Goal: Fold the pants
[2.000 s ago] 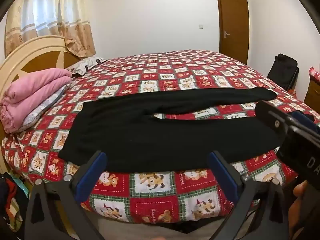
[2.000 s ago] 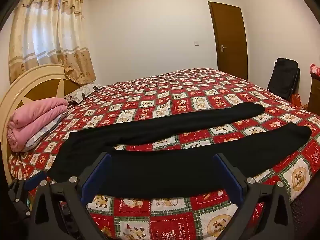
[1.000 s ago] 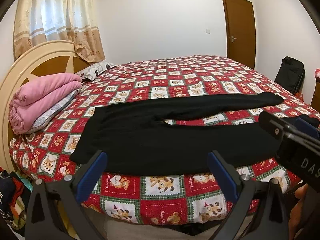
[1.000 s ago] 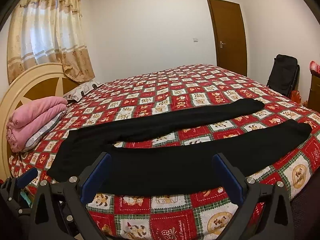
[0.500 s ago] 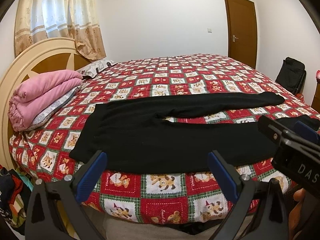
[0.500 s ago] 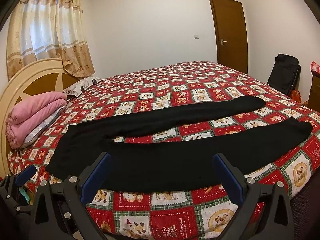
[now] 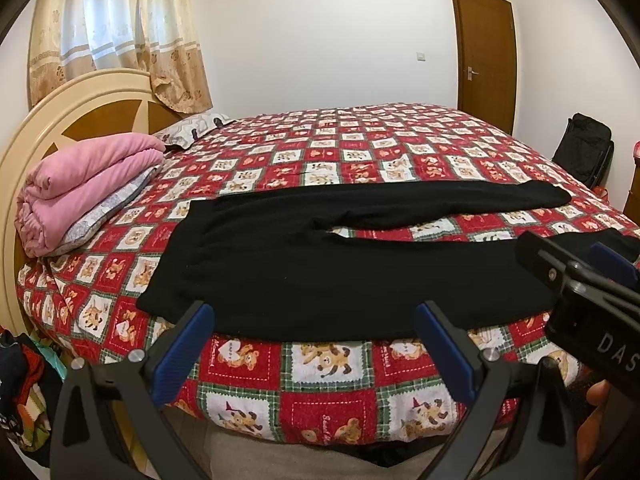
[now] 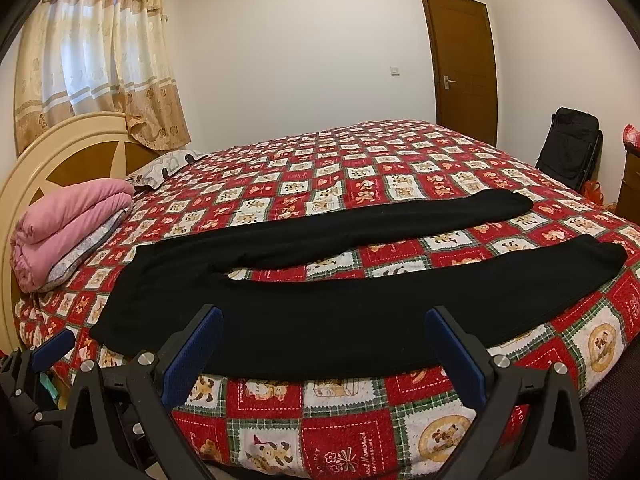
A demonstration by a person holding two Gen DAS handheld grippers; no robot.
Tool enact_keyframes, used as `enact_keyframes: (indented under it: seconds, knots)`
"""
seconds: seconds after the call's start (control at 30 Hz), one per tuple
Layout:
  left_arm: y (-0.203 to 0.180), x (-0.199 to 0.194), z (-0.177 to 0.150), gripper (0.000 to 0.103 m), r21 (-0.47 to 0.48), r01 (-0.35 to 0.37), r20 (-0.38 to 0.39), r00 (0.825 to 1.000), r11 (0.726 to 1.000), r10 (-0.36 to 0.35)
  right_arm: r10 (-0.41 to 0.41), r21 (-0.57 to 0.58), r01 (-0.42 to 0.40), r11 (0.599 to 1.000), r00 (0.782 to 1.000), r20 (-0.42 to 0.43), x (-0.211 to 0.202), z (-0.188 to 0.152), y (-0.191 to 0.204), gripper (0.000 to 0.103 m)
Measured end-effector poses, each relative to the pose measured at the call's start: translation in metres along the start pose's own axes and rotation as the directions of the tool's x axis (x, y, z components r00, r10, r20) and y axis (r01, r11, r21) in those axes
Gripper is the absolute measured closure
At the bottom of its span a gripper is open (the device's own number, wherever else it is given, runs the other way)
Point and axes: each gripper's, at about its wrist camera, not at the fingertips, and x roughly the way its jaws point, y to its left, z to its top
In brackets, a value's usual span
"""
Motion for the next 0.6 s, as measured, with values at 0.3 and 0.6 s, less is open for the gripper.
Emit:
enact_keyframes:
  seconds: [0.3,0.6]
  knots:
    - [0.0006,0.0,0.0001,0.0,0.001,0.0,0.001,1.0,1.0,0.0,0.002,0.002,-0.002,1.0,1.0,-0.006,0.0006,-0.0009,0.0002,0.001]
    - [0.0039,0.0034,-0.0017,0.0,-0.008,-0.003,-0.006,1.0,1.0,0.003,0.002,0.001,-0.002,1.0,1.0,-0.008,0.0009,-0.0003,0.0002,0.001]
